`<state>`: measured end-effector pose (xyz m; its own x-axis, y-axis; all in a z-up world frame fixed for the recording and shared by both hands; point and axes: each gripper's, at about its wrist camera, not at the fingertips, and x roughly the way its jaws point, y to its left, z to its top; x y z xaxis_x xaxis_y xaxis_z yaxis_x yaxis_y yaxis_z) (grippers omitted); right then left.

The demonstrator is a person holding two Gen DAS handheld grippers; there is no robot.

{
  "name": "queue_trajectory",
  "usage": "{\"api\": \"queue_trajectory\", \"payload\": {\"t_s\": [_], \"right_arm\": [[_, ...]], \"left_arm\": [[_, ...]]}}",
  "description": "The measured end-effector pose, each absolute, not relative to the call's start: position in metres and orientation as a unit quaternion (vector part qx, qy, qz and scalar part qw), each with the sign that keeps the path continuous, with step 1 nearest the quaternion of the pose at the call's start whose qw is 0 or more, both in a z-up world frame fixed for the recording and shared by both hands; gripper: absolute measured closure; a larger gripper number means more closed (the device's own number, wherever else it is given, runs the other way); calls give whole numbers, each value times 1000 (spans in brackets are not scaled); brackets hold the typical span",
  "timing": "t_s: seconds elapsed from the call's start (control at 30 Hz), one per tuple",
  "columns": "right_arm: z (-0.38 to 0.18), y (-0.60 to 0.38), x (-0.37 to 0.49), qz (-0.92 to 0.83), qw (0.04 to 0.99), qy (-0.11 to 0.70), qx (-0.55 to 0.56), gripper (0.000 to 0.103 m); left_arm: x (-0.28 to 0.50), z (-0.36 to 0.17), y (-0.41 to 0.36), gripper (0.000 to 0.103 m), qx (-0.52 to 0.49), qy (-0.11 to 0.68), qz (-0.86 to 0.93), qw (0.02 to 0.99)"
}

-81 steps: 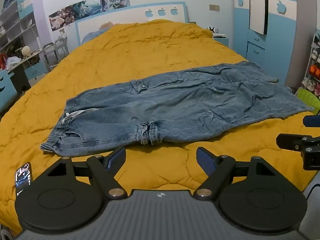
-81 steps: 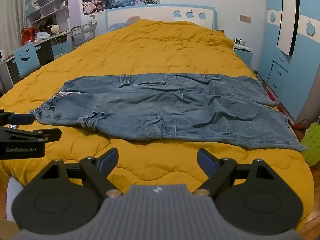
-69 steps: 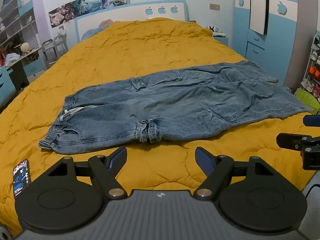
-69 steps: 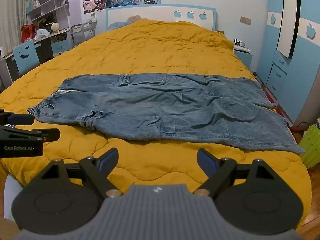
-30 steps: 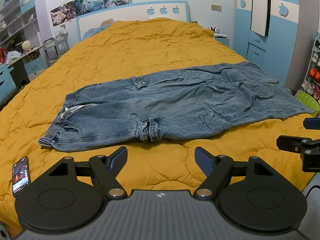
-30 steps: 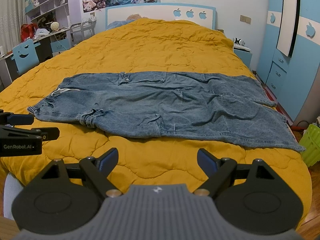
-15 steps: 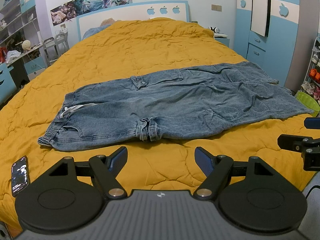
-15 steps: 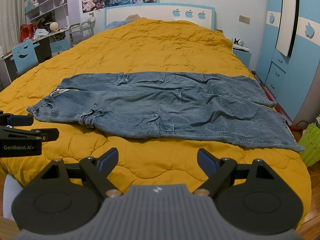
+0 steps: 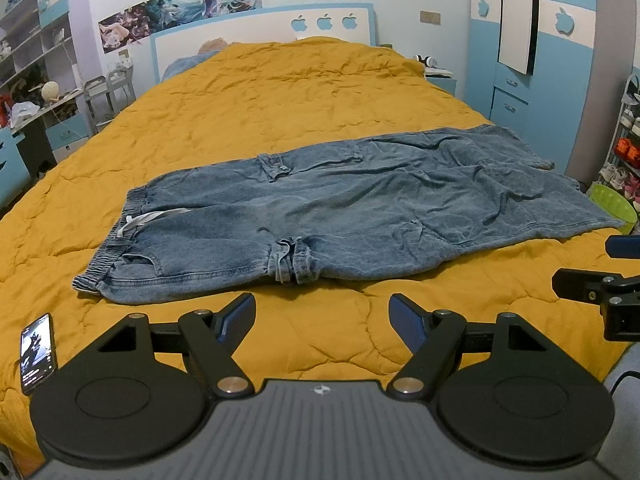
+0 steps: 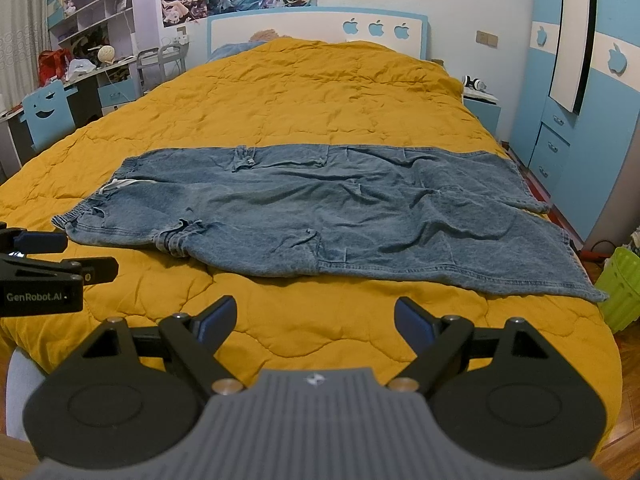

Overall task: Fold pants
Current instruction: 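Reach the left tool to the jeans waistband while the right tool reaches the leg hem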

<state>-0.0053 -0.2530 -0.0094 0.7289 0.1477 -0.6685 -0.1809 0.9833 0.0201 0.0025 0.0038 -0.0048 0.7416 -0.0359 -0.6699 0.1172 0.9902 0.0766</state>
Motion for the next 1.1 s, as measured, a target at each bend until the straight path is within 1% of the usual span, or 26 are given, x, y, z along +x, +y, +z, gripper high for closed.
{"api": "queue_trajectory", "payload": {"t_s": [0.6,0.67,0.77,0.9,1.03,1.1], "right_arm": [[-8,-254,-5,88,931,354,-23,21],[-8,-255,-4,88,932,352,-24,21],[-11,-258,-1,79,933,349,-30,21],[-15,-267,1,79,946,313,-41,21],[-19,-278,8,76,955,279,-62,21],[-22,-287,17,75,956,272,-74,21]], "left_arm": [[5,-6,1,14,50,354,-60,932],[7,-7,6,18,53,347,-60,935],[11,-10,13,20,60,333,-60,939],[22,-14,26,22,70,326,-58,941],[34,-21,37,31,107,308,-71,943],[40,-29,45,34,130,302,-89,940]]}}
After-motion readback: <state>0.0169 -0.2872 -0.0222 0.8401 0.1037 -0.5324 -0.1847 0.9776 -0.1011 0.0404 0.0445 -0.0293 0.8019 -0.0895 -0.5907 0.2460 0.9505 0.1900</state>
